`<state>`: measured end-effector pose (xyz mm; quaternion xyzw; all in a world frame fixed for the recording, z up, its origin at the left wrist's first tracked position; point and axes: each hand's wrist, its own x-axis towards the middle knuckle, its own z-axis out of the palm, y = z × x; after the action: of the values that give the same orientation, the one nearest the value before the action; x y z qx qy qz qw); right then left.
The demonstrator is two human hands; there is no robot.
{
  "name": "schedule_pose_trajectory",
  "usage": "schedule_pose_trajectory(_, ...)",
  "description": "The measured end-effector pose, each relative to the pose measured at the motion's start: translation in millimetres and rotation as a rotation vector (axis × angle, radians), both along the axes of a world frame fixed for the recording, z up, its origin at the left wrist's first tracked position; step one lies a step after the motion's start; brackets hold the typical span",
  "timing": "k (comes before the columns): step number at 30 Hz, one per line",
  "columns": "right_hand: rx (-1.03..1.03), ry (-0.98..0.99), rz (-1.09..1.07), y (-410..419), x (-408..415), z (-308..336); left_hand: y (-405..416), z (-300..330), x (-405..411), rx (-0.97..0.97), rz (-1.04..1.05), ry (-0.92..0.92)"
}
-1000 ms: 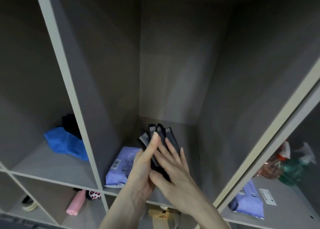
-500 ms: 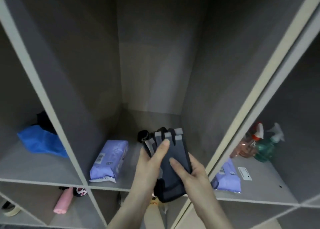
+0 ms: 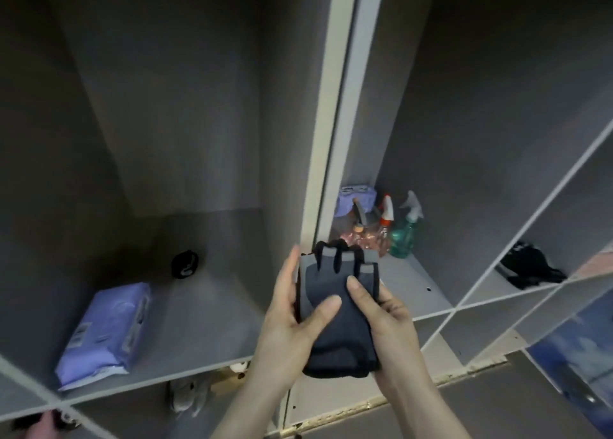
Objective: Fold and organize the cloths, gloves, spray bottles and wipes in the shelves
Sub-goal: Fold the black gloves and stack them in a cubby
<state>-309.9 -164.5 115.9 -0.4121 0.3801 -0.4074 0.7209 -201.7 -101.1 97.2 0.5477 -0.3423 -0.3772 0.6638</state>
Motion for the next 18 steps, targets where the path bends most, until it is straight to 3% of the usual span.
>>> schedule_pose_trajectory(3,-0.017,-0.009,-0.035,-18.1,-36.0,-2.6,-16.0,-4.4,-28.7,-0.032,-0.171,0.046)
schedule_pose_trajectory(7,-0.19,-0.012,-0.04,-43.6,-105.3,-2.6,-58.0,-10.5,-78.5,-0.034,-0.159,0.09)
schedule_pose_trajectory(10,-0.322,0.092,-0.008,-69.6,-172.1,-3.0,-98.6,-14.8,-133.5,-0.04,-0.169,0.088)
schedule_pose_trajectory(18,-0.267,0.189,-0.033,-161.8,-340.9,-34.0,-198.7,-37.7,-295.1,0.074,-0.336,0.15)
